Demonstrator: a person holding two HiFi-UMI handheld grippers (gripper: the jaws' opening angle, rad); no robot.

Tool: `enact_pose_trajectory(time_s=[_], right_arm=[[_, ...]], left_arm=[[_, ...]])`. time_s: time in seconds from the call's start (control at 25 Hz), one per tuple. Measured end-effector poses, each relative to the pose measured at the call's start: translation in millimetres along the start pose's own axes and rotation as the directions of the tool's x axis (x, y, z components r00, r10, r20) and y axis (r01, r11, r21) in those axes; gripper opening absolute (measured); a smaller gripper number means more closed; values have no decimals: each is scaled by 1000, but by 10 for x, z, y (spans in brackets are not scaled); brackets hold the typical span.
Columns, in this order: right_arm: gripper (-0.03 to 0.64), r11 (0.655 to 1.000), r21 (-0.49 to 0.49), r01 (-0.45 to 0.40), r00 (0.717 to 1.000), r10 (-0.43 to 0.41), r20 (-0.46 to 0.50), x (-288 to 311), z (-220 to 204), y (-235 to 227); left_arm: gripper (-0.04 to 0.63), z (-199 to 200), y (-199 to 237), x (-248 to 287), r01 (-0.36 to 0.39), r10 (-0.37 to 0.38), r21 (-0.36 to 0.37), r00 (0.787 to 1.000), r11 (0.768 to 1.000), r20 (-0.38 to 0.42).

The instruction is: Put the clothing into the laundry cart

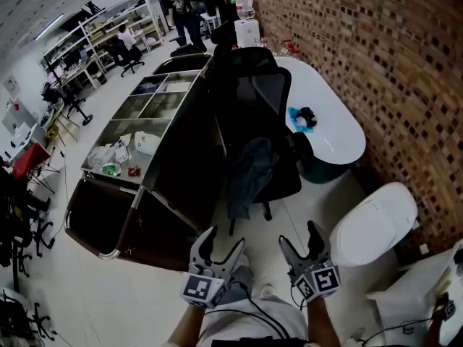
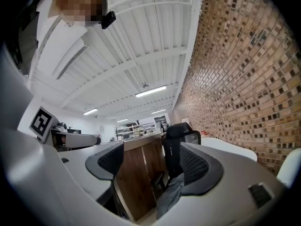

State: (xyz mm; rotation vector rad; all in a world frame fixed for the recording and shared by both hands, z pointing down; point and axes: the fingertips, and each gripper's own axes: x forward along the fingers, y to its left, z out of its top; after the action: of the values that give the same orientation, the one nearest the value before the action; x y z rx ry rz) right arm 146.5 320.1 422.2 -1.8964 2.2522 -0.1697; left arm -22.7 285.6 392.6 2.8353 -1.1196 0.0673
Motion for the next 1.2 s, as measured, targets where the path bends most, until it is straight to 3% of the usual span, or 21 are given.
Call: enact_pose_trajectory(time_s=[0.12, 0.24, 0.64, 0.92, 1.2], right_arm=[[383, 1000, -13, 4, 1000, -4, -12, 175, -45, -101], [382, 999, -35, 19, 999, -20, -35, 456, -130, -237], [383, 993, -79, 89, 996, -91, -24, 1963, 86, -719], [383, 996, -70, 53, 996, -58, -68, 2790, -84, -577], [382, 995, -72, 70, 993, -76, -95, 3119, -170, -651]], left_arm=[[310, -138, 169, 286, 10, -10, 6, 1000, 1000, -3], [310, -120, 397, 693, 21, -20, -38, 1000, 999, 14], [310, 121, 1423, 2044, 123, -123, 1, 990, 992, 71], [310, 180, 2023, 2440, 134, -130, -63, 989, 989, 65], [310, 92, 2419, 2686, 128, -124, -93, 991, 987, 44]])
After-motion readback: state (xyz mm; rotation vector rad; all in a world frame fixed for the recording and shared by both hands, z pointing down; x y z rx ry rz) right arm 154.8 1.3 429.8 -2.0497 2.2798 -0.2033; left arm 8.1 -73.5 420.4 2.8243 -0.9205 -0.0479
